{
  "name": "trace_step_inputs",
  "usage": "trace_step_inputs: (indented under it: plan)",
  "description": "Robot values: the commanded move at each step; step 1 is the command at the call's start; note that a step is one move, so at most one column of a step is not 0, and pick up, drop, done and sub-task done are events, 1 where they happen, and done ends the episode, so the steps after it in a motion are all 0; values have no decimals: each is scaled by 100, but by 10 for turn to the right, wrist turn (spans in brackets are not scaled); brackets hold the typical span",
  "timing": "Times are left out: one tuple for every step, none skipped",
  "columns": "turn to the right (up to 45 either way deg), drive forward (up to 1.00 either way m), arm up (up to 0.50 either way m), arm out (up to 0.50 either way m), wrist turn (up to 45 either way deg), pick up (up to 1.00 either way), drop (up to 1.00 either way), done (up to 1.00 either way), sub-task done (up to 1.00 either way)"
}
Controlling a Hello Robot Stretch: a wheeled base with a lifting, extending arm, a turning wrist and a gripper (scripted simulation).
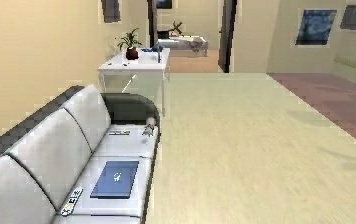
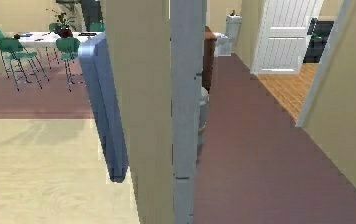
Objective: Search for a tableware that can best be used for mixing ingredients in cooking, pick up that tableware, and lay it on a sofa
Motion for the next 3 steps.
trace_step_inputs:
  plan:
    - [30,0,0,0,0,0,0,0,0]
    - [0,100,0,0,0,0,0,0,0]
    - [0,100,0,0,0,0,0,0,0]
